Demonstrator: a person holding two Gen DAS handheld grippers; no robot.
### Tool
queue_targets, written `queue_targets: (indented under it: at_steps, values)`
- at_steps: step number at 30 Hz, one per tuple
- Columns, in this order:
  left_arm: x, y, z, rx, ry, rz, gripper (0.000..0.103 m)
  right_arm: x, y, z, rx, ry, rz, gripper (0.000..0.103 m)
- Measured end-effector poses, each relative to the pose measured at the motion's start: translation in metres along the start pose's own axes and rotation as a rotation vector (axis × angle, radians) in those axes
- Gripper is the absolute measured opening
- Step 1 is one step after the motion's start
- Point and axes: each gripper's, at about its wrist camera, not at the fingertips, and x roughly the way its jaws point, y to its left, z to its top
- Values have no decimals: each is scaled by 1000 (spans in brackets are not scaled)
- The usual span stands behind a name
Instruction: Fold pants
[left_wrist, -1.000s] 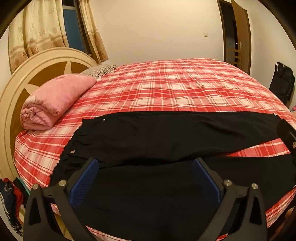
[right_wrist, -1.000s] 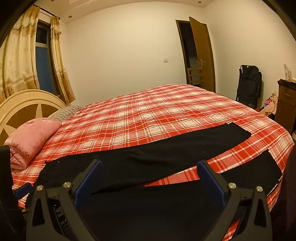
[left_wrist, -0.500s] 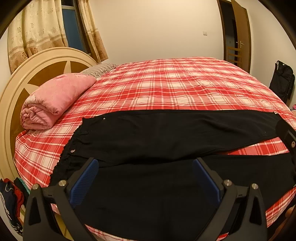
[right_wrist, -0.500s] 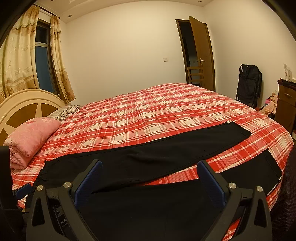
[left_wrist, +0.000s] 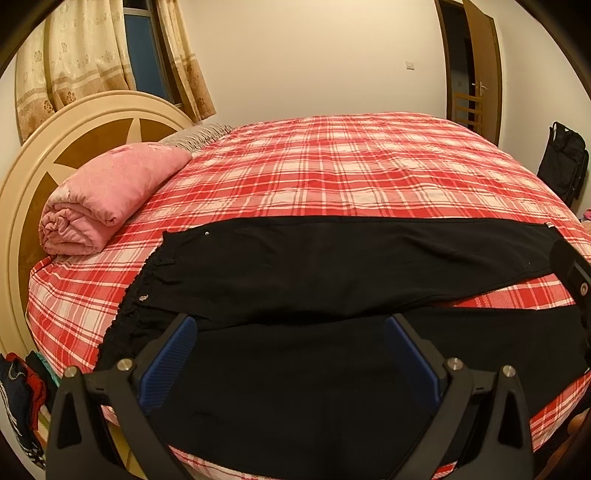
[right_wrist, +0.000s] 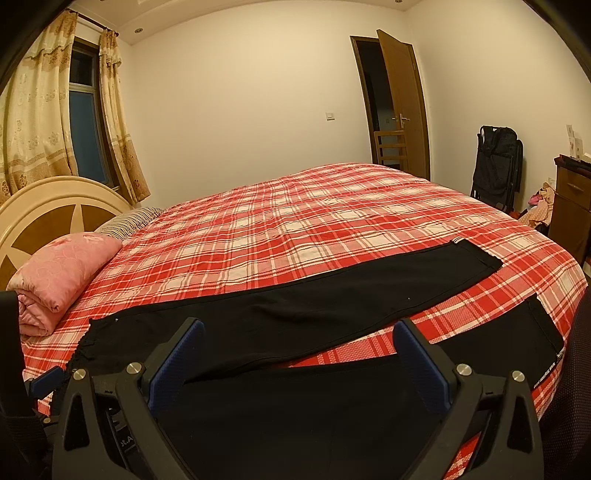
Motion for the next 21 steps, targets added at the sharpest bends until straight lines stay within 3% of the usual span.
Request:
queue_targets:
  at_steps: [21]
  values:
    - [0,-2,-2,-1,2,1,103,0,-1,0,0,5,1,102]
